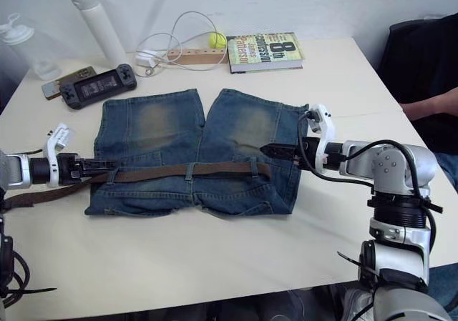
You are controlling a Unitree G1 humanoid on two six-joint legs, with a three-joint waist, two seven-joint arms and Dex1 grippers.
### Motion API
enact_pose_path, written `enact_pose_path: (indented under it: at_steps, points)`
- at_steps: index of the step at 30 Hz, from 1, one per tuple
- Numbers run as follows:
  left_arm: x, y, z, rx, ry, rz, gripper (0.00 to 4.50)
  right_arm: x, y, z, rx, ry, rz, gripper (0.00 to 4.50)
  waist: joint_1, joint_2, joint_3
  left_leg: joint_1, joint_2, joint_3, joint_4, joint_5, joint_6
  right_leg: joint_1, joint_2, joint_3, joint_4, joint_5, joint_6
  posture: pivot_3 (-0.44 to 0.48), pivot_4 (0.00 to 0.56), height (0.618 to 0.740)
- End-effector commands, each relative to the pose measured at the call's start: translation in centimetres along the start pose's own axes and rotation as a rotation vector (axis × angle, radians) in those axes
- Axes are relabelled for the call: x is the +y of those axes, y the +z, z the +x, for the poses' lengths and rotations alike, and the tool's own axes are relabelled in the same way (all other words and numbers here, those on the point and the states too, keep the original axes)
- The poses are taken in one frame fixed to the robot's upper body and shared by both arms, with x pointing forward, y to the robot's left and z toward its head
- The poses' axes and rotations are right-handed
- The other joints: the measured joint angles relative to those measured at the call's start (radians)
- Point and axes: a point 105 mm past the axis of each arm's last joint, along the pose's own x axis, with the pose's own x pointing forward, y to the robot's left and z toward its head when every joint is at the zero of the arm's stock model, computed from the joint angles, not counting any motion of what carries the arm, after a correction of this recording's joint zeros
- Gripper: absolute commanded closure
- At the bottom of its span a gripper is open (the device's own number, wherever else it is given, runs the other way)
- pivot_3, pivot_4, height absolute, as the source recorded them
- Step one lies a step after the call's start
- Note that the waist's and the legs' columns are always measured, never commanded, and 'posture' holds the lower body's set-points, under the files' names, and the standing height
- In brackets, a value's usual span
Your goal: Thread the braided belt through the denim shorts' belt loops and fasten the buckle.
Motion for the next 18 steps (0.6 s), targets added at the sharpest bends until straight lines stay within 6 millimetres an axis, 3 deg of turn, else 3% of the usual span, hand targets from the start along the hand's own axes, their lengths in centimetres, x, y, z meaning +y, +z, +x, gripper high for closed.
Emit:
enact_pose_path:
  at_steps: [1,10,18]
  points:
    - [0.1,-0.9,0.3,0.035,-0.011,-0.025,0.05,0.6,0.5,-0.1,-0.029,0.029,-0.023,0.00,0.001,0.000,0.000,0.000,0.000,0.000,0.000,0.000,0.000,0.000,0.000,0.000,0.000,0.000,0.000,0.000,0.150,0.734]
    - [-1.1,0.0,-0.5,0.007,-0.076,-0.030,0.05,-1.0,-1.1,1.7,0.045,0.004,0.024,0.00,-0.001,0.000,0.000,0.000,0.000,0.000,0.000,0.000,0.000,0.000,0.000,0.000,0.000,0.000,0.000,0.000,0.150,0.734]
    - [-1.3,-0.5,-1.6,0.017,-0.091,-0.053,0.05,-2.2,-2.2,3.5,0.061,0.038,0.091,0.00,-0.008,0.000,0.000,0.000,0.000,0.000,0.000,0.000,0.001,0.000,0.000,0.000,0.000,0.000,0.000,0.000,0.150,0.734]
